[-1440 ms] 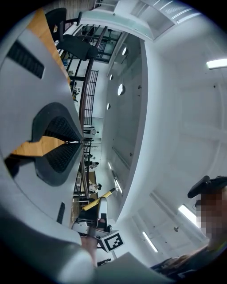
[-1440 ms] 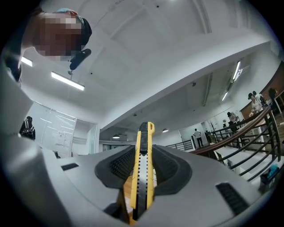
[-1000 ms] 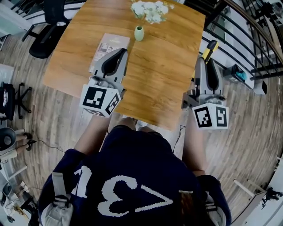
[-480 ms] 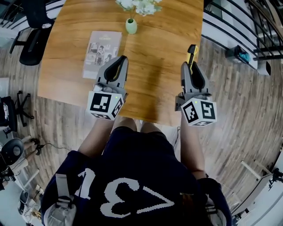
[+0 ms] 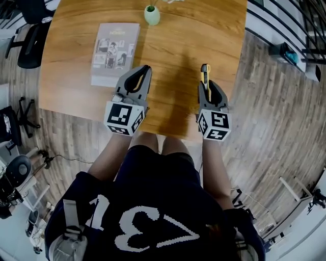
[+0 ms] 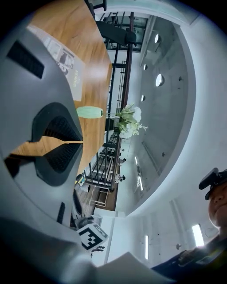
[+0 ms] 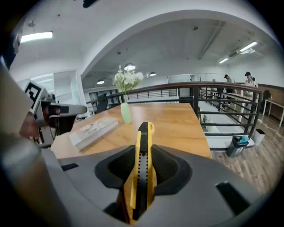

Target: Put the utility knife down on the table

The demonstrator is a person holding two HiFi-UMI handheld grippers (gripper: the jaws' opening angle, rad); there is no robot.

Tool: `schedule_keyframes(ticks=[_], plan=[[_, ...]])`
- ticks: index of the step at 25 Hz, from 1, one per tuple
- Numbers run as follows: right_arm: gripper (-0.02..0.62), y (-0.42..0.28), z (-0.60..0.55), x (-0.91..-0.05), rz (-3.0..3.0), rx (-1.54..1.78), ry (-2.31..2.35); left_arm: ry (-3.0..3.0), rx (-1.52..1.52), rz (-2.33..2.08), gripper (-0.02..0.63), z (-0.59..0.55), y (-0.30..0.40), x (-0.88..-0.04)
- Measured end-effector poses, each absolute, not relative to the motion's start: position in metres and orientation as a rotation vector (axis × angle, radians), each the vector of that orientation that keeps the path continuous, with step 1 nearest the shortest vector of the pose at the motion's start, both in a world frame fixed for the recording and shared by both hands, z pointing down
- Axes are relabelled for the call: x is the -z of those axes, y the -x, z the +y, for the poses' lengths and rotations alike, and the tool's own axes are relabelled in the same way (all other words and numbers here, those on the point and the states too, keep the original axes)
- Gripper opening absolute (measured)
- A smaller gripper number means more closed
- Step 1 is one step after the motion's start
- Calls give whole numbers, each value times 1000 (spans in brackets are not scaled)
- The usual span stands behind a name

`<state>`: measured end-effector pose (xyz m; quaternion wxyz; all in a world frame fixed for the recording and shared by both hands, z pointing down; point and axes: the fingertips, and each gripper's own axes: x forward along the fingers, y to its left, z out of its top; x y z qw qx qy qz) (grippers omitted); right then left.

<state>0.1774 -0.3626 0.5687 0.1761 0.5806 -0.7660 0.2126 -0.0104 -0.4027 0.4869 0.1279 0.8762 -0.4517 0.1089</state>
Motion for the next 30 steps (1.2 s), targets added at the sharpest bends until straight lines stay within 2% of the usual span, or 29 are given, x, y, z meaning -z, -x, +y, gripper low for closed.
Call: schedule_keyframes(ticks=[8, 14, 16, 19, 22, 30], plan=[[133, -174, -331, -644, -1989, -732, -1518, -2519, -371, -1274, 28, -392, 10, -512], [136, -176, -332, -647, -1979, -734, -1518, -2522, -378, -1271, 28, -389, 10, -512], [133, -177, -338, -630, -2011, -709, -1558, -2528, -368, -1277, 28, -391, 10, -506], [58, -185, -354, -586, -2083, -627, -1657, -2552, -340, -1292, 28, -395, 9, -490], [32, -195, -379, -526, -2178, -504, -1762, -2598, -291, -1316, 28, -406, 7, -466], [25, -199, -405, -379, -2382, -246, -1934, -2721, -176, -1368, 28, -427, 4, -387]])
